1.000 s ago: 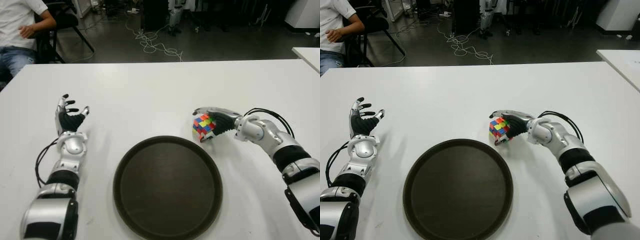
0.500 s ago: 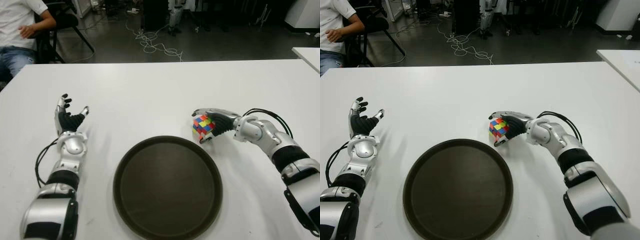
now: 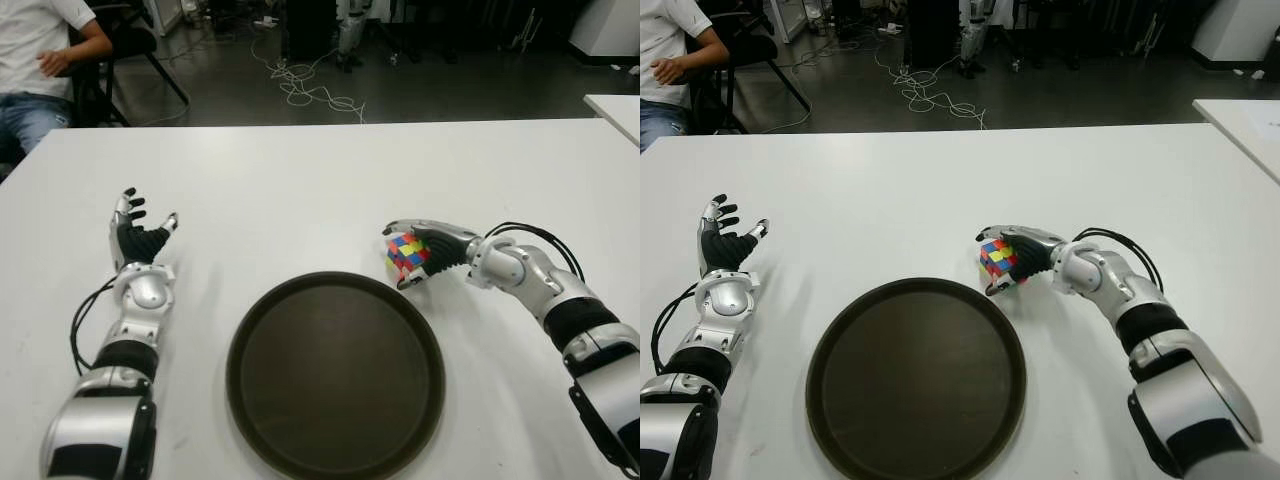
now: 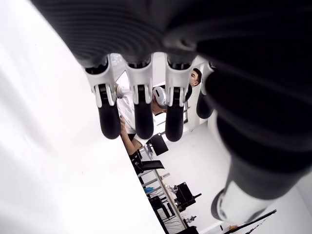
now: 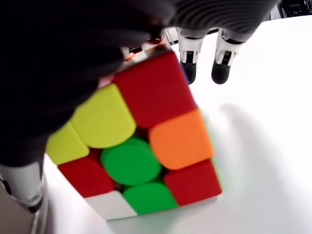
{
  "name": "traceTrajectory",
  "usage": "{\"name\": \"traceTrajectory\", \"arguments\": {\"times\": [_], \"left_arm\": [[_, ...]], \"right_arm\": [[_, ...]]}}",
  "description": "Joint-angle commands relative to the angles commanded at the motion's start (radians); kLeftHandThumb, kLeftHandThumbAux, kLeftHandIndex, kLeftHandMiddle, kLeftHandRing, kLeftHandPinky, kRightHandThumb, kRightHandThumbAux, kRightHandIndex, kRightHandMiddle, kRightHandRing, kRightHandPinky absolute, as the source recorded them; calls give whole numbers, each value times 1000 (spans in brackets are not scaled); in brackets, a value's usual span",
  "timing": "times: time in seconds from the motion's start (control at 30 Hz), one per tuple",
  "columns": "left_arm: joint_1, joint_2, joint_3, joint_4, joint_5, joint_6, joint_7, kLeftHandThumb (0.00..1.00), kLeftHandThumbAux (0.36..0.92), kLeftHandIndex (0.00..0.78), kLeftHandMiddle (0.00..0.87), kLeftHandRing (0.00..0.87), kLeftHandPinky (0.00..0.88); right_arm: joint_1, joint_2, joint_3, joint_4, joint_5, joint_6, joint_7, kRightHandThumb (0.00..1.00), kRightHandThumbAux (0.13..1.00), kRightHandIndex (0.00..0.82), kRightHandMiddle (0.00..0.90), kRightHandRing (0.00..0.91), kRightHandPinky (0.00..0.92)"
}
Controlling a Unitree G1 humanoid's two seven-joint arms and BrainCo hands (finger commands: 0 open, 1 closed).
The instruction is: Pick up the Rubik's Cube and put it in the plate
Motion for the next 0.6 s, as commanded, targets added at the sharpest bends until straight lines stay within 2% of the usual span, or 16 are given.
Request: {"name": "traceTrajectory", "arguments": {"times": [0.2, 0.33, 0.6], "left_arm": [[1, 2, -2, -2, 1, 0, -5, 60, 777, 120, 224, 297, 415], [2, 3, -2, -2, 2, 0, -6, 69, 768, 116, 197, 256, 364], [2, 5, -4, 0, 6, 0, -3, 83, 783, 115, 215, 287, 421]], "right_arm": [[-4, -2, 10, -4, -15, 9, -5, 0, 579, 0, 0, 0, 0], [-8, -1, 13, -1, -13, 14, 8, 0, 600, 0, 0, 0, 0], [-14, 8, 10, 12, -7, 30, 12, 0, 620, 0, 0, 0, 0]]}}
